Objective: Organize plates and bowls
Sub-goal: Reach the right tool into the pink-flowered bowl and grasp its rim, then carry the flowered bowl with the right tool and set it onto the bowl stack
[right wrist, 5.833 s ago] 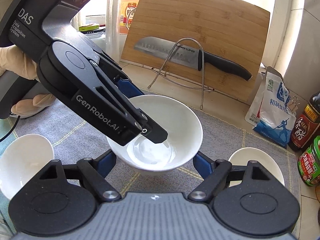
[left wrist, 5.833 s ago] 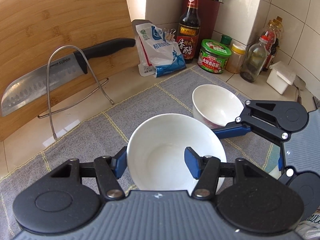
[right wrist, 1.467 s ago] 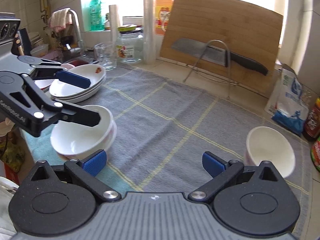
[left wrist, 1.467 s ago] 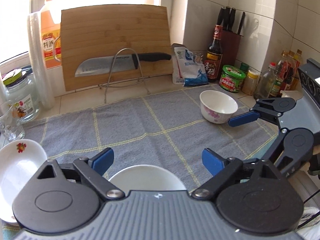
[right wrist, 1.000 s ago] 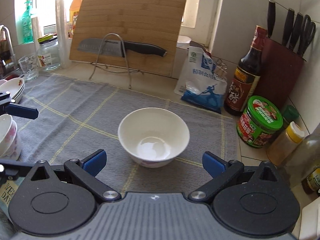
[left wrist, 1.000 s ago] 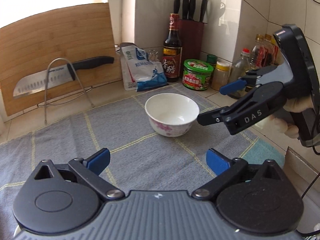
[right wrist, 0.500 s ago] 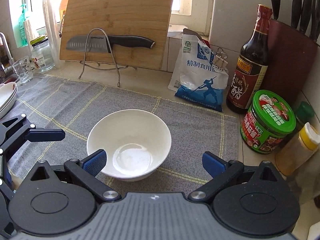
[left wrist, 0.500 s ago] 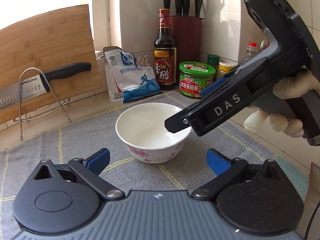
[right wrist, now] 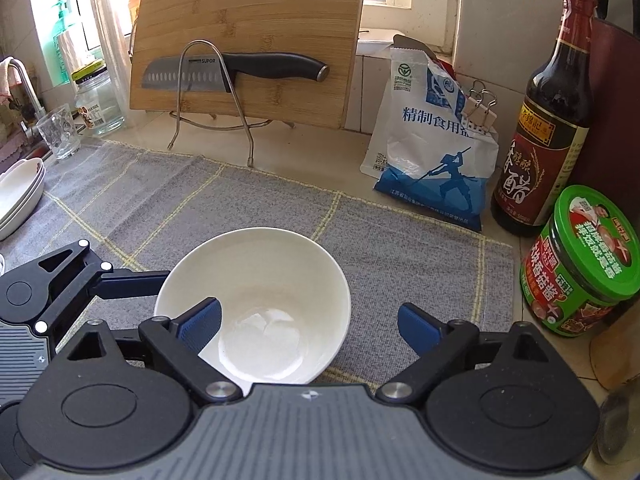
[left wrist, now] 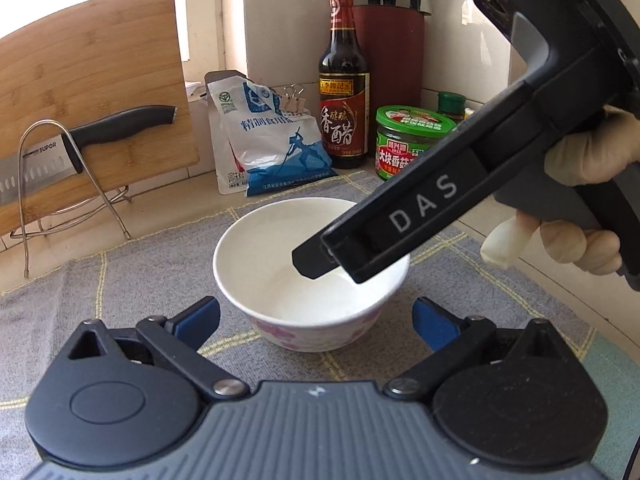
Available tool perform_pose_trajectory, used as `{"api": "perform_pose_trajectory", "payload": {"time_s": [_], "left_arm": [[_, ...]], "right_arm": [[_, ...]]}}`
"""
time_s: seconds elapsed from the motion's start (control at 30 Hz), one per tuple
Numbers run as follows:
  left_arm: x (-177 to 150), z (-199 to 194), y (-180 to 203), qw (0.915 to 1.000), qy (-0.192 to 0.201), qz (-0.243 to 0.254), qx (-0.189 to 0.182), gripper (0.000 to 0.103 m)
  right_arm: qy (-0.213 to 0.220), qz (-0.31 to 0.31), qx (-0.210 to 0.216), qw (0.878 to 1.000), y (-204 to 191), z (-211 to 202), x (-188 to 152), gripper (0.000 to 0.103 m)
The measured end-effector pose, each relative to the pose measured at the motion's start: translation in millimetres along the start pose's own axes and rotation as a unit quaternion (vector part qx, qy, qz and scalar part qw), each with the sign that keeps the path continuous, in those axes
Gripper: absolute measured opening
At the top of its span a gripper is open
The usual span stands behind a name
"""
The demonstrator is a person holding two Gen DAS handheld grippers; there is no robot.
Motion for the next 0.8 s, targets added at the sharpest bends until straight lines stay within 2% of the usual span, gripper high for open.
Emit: {"api": "perform_pose_trajectory", "payload": {"time_s": [0.17, 0.3, 0.4, 0.57, 0.8], "left_arm": [[0, 5, -2, 1.0, -0.003, -0.003, -0.002, 0.098], [-1, 7, -5, 0.9999, -0.009, -0.012, -0.006, 0.089], [0, 8, -5, 0.9999, -0.007, -0.012, -0.007, 0.089], [1, 7, -5, 0.9998, -0.006, -0.013, -0.011, 0.089], [2, 7, -6, 0.9997, -0.008, -0.018, -0.016, 0.089]], "right_arm": [[-0.007, 0.001, 0.013, 1.0, 2, 7, 2, 0.082], [-0.015, 0.013, 0.036, 0.999, 4, 12, 5, 0.071], [-0.019, 0.017, 0.046, 0.999, 5, 13, 8, 0.065], [-0.026, 0.024, 0.061, 0.998, 6, 15, 9, 0.06], [-0.031, 0.03, 0.07, 0.997, 3, 16, 7, 0.059]]}}
Point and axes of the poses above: each gripper's, at about its wrist camera, not at the fingertips, and z roughly the way its jaws point, y to its right, x to its top, the point moved 10 cm from there along z, roughly the way its jaws point, and after that the axes turned 3 degrees about -y, right-handed, at the moved point
